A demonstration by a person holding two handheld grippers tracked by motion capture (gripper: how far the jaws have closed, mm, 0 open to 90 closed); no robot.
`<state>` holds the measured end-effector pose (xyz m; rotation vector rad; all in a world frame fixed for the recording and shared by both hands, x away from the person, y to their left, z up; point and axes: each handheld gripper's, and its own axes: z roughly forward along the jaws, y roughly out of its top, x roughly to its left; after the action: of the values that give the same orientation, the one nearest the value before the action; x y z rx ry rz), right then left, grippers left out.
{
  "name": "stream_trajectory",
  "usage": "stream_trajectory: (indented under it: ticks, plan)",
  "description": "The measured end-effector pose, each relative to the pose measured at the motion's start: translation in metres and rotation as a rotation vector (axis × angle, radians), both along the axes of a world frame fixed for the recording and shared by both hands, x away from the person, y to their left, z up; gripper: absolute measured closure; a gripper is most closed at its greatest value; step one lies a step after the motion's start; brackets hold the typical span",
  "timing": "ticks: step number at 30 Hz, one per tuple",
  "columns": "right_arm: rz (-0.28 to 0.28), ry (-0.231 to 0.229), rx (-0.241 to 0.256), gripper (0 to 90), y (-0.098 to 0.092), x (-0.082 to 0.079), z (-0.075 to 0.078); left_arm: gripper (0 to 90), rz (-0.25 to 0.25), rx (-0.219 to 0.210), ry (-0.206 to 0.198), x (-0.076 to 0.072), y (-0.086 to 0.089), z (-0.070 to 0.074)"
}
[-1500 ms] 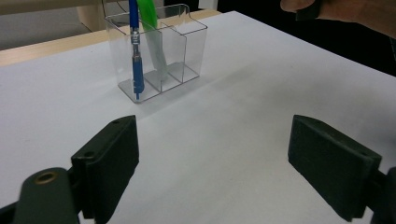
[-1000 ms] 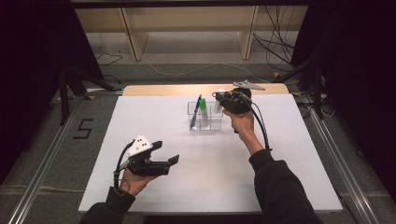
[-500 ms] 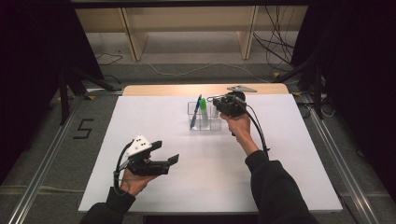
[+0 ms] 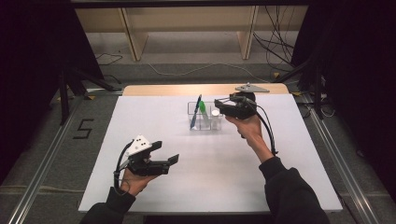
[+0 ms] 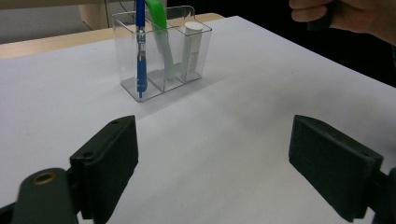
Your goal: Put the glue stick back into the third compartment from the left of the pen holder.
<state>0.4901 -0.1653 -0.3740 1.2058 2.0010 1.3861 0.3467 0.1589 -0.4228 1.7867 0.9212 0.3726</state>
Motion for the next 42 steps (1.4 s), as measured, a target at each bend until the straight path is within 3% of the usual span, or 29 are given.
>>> stream_trajectory:
  ticks: [18, 22, 30, 42]
  plan:
    - [0.165, 0.011, 0.033, 25.6, -0.023, -0.070, -0.008, 15.5, -0.035, -0.017, 0.036, 0.001, -0.001, -0.001]
    - [0.179, 0.014, 0.026, 25.1, -0.027, -0.083, -0.016, 15.6, -0.054, 0.000, 0.040, 0.001, -0.002, -0.002]
    - [0.173, -0.003, 0.063, 25.0, -0.047, -0.111, -0.029, 15.6, -0.059, -0.018, 0.037, 0.000, -0.002, -0.001]
    - [0.192, -0.020, 0.048, 24.9, -0.058, -0.136, -0.043, 15.5, -0.069, -0.031, 0.029, -0.002, -0.001, 0.000]
